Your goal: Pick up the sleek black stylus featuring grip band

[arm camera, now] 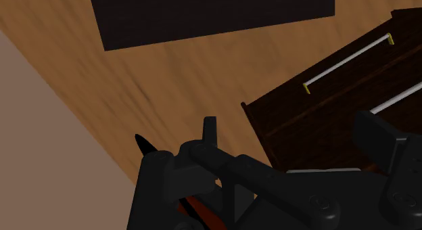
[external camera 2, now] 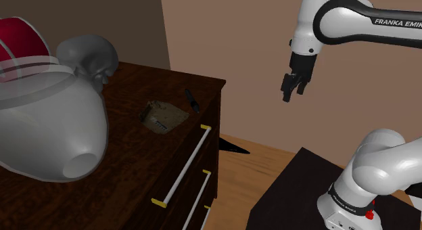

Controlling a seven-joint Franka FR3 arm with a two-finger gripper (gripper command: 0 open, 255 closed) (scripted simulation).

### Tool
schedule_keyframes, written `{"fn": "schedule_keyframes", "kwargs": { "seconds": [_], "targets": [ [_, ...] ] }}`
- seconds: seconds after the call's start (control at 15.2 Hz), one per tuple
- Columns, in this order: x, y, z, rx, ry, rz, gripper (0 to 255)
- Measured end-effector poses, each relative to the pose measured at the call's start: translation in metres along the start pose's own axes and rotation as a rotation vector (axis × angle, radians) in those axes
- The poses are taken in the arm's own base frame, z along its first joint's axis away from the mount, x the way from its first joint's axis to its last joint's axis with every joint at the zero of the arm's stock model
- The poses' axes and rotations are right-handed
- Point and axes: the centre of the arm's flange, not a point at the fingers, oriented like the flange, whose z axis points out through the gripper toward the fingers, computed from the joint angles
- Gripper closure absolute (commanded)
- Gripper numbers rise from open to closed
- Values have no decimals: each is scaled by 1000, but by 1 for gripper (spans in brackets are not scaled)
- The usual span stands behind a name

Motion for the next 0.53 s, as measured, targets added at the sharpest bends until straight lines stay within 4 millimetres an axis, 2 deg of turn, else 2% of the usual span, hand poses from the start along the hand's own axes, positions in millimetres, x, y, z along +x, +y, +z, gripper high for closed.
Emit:
{"fn": "schedule_keyframes", "kwargs": {
  "seconds": [0.13, 0.4, 0.53],
  "targets": [
    [2, -6, -1, 1, 1, 5, 0],
    [17, -44, -6, 7, 6, 42, 0],
    [31, -68, -11, 10, 10, 64, 0]
  ]
}}
